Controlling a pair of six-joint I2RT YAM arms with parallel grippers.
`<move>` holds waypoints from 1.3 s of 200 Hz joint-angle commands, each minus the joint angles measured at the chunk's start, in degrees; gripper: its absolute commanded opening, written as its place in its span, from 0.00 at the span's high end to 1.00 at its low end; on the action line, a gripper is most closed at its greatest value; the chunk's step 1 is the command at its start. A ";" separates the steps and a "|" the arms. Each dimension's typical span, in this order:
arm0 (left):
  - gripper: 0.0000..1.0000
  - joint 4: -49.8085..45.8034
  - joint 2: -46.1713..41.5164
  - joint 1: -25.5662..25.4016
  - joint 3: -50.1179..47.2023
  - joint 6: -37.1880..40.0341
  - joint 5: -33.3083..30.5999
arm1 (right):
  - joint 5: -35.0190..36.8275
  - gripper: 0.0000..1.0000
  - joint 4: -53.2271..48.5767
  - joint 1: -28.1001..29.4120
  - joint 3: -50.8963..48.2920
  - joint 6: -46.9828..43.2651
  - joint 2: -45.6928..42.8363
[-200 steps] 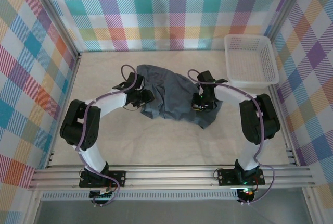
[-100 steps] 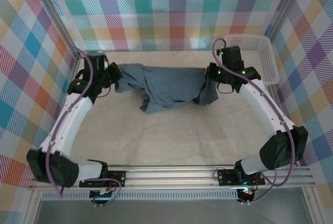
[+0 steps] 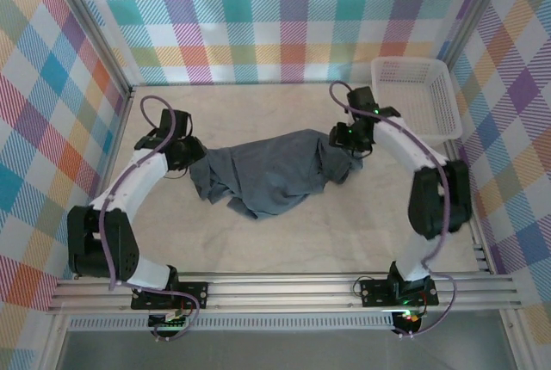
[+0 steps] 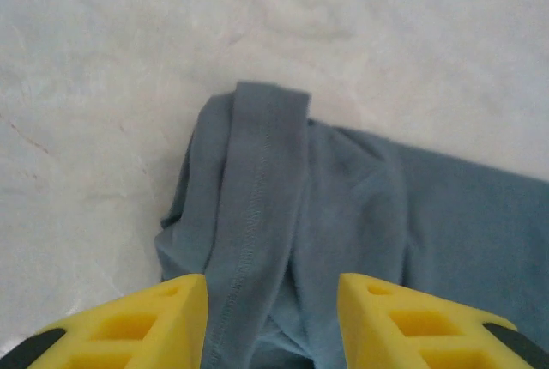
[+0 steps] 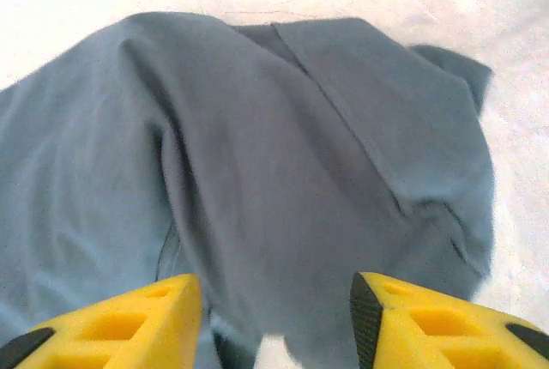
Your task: Fold the inside-out t-shirt
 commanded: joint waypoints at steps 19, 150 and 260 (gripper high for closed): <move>0.53 0.48 -4.12 -3.83 -9.23 -2.42 1.93 | -4.95 0.45 8.30 7.53 -14.73 7.00 -7.01; 1.00 12.62 5.35 -18.02 -8.48 -7.97 6.17 | -20.36 1.00 3.22 10.03 -2.19 7.43 -4.84; 1.00 7.17 -21.14 -18.09 14.09 5.61 -2.22 | -2.59 1.00 6.17 15.99 12.24 2.24 -27.78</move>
